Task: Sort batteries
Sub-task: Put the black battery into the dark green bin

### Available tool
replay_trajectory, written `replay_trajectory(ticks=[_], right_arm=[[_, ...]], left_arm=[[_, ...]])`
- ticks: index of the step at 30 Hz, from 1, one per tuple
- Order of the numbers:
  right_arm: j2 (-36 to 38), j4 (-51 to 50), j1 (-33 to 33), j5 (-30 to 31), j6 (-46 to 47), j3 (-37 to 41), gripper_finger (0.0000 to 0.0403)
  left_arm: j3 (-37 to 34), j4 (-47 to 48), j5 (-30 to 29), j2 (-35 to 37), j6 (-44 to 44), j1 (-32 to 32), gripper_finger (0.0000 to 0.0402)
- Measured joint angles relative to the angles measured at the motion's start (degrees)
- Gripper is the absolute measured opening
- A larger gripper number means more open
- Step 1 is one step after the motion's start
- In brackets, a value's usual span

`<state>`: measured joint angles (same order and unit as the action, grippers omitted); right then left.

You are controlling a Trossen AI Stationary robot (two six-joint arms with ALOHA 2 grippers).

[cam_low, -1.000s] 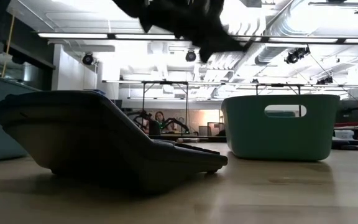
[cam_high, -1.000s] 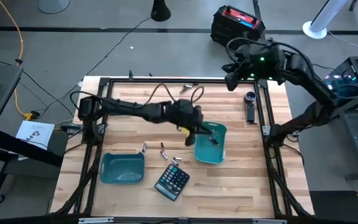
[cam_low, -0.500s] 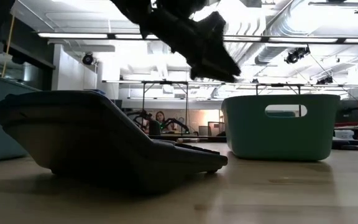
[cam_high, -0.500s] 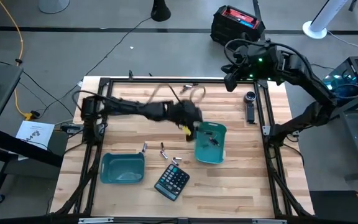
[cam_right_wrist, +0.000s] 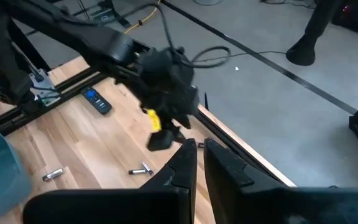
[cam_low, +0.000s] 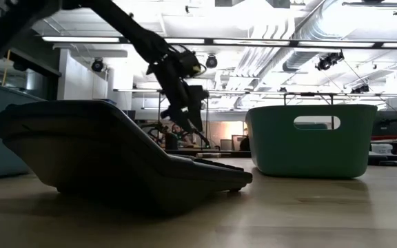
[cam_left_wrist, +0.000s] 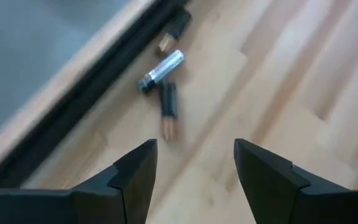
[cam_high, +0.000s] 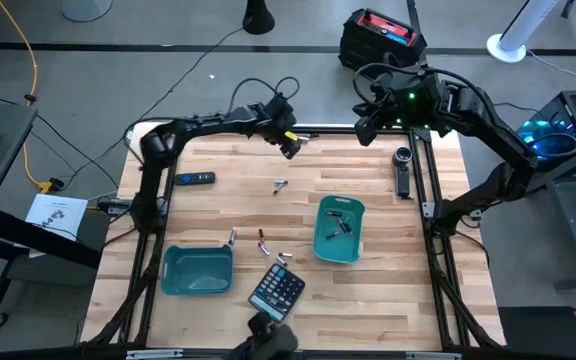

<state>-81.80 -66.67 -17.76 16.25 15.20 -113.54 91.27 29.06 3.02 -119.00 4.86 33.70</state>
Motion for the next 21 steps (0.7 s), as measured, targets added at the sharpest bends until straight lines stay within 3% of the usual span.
replay_trajectory(ticks=[11,18,21], right_arm=[[0.0,0.5,-0.4,0.3,1.9,0.0,0.0024],[0.0,0.0,-0.4,0.2,2.8,0.0,0.0024],[0.0,0.0,-0.4,0.1,2.8,0.0,0.0024]], left_arm=[[23.8,19.2,-4.8,-17.8,-2.1,-0.8,0.0207],[27.1,20.2,-3.3,-19.1,0.2,0.2,0.0207],[26.7,20.6,3.5,-19.2,0.8,0.7,0.02]])
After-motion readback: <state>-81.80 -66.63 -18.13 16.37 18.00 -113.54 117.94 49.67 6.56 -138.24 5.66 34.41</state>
